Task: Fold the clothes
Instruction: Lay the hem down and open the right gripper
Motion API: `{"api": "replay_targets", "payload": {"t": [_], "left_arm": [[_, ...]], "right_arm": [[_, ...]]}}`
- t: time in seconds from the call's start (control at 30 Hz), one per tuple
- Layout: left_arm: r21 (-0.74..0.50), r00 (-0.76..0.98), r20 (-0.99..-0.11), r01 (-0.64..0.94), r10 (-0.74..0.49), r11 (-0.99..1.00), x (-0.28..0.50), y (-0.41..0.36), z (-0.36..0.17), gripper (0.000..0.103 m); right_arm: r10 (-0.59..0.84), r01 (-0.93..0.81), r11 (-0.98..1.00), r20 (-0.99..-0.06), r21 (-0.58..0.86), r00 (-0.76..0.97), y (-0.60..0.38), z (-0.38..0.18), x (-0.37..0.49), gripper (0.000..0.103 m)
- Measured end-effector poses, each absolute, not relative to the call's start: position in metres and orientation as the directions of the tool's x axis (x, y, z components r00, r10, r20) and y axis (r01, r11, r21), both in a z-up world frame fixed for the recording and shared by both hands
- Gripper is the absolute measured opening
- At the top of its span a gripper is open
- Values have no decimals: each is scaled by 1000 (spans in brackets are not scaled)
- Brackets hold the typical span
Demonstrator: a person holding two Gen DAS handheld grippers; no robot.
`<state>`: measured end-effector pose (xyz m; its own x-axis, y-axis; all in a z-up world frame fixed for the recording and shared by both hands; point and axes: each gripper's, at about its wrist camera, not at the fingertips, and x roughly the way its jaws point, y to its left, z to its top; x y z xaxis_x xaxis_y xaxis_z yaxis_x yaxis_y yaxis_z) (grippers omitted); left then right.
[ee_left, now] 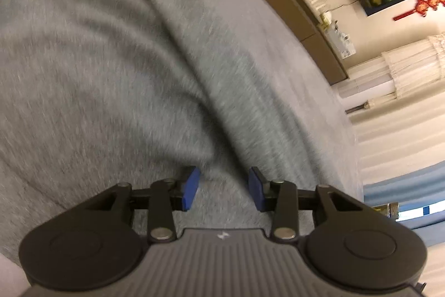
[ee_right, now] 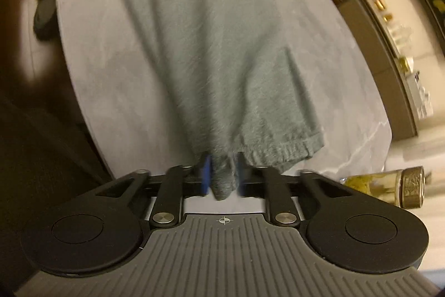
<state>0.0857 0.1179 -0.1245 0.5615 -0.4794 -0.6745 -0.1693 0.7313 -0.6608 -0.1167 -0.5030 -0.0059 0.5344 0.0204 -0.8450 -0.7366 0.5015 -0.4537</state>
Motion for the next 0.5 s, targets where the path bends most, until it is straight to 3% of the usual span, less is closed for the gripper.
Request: {"api": "replay_targets", "payload": {"t": [0.03,0.13,0.27,0.5], "left_arm": [[-661,588,-660,-159,-468,733,84,125,-114,41],[-648,674,-622,-156,-400,745,78,153,-80,45],[-634,745,-622,-298,-242,714,75,216,-56,47],[-543,675,-729,-471,-112,695,107,283,-85,46]], "right_arm": [[50,-718,532,-830,-449,556,-498,11,-113,36],[188,-705,583,-778,-403,600,-482,65,-103,37],[374,-714,624,-680,-318,630,-440,108,-76,44],[585,-769,637,-617,-53,527,-275,88,45,44]]}}
